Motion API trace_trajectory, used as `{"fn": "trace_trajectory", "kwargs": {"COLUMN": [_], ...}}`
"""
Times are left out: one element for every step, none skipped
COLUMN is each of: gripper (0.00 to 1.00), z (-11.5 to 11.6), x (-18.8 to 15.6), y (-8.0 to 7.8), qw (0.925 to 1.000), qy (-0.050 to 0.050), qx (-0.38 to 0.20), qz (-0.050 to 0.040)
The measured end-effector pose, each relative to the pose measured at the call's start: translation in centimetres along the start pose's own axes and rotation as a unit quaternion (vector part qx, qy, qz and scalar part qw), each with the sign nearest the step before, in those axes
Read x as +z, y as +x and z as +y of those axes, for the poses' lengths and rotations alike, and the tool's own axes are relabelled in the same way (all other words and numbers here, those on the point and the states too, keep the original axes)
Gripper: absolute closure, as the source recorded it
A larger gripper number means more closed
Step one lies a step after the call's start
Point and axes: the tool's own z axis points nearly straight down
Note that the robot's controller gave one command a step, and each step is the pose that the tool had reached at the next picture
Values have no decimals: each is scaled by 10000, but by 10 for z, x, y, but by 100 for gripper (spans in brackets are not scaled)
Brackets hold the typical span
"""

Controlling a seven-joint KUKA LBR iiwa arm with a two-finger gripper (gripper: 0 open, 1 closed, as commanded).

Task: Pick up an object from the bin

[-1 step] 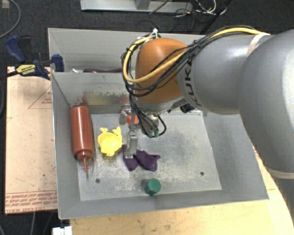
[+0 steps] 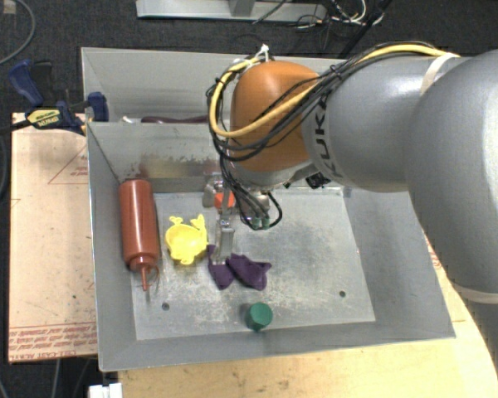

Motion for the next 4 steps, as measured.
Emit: {"fn": "trace_trajectory", "kwargs": {"gripper": [0,0,0,0], "z": [20,24,27,26], "x": [55,69,48,60], "y": [-2,0,-5,-2], "qw": [10000,10000,9983,9998], "qy": [-8,2,-17,-7], "qx": [96,71,580,221], "qz": [-7,47,-17,18]}}
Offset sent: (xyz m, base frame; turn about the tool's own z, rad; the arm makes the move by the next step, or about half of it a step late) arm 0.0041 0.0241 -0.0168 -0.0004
